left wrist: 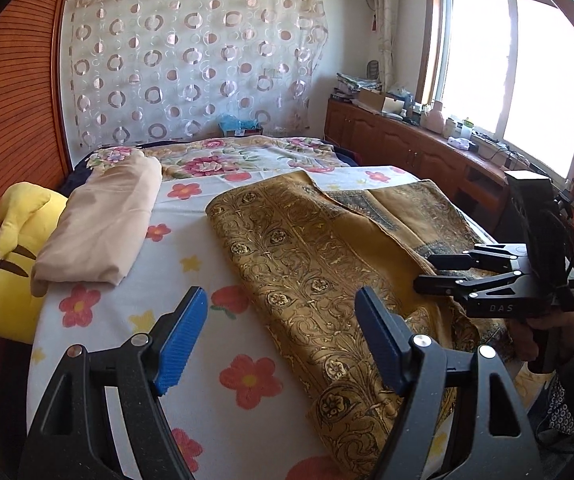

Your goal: Fold small clothes

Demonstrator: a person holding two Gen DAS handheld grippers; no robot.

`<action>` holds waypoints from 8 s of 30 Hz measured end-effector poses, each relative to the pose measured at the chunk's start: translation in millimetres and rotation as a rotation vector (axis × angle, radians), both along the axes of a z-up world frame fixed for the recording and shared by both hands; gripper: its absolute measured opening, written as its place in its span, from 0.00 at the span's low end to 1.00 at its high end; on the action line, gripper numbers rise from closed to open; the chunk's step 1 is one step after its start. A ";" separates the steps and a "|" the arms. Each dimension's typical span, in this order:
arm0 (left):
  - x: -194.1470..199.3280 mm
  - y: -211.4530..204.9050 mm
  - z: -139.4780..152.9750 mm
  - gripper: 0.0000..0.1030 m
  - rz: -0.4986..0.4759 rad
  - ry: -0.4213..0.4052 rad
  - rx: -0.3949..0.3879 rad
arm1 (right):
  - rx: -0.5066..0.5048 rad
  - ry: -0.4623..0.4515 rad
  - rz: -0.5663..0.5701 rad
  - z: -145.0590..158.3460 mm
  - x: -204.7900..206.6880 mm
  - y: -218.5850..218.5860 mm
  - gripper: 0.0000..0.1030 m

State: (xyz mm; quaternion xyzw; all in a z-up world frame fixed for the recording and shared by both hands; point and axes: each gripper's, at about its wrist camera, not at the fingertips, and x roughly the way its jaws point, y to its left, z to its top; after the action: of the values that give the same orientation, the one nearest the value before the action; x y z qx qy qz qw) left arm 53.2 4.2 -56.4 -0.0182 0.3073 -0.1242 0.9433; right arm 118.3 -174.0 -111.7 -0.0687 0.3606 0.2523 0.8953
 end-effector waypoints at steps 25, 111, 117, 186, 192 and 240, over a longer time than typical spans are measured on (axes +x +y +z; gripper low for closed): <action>-2.5 1.9 -9.1 0.75 -0.001 0.011 -0.009 | -0.026 -0.153 0.060 23.8 -24.1 8.0 0.03; 42.5 -52.8 -12.1 0.75 -0.117 0.067 -0.023 | -0.045 -0.106 -0.345 80.5 63.5 -116.9 0.02; 61.6 -61.0 -12.2 0.75 -0.130 0.076 0.024 | -0.047 -0.060 -0.350 68.4 72.2 -121.4 0.23; 65.2 -61.4 201.8 0.06 -0.198 -0.326 -0.090 | 0.092 -0.521 -0.101 218.7 -39.3 -116.5 0.05; 2.3 -35.8 255.6 0.06 -0.160 -0.470 -0.035 | 0.111 -0.677 -0.065 278.1 -106.4 -98.0 0.05; -5.5 12.2 -57.0 0.24 -0.100 0.217 -0.079 | 0.004 -0.062 -0.088 61.1 -66.0 -119.3 0.19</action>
State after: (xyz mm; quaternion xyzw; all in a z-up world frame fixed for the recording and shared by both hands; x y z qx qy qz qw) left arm 47.7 16.4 -113.3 -0.0533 0.4030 -0.1801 0.8957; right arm 52.2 -293.3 -50.6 -0.0588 0.3348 0.2113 0.9164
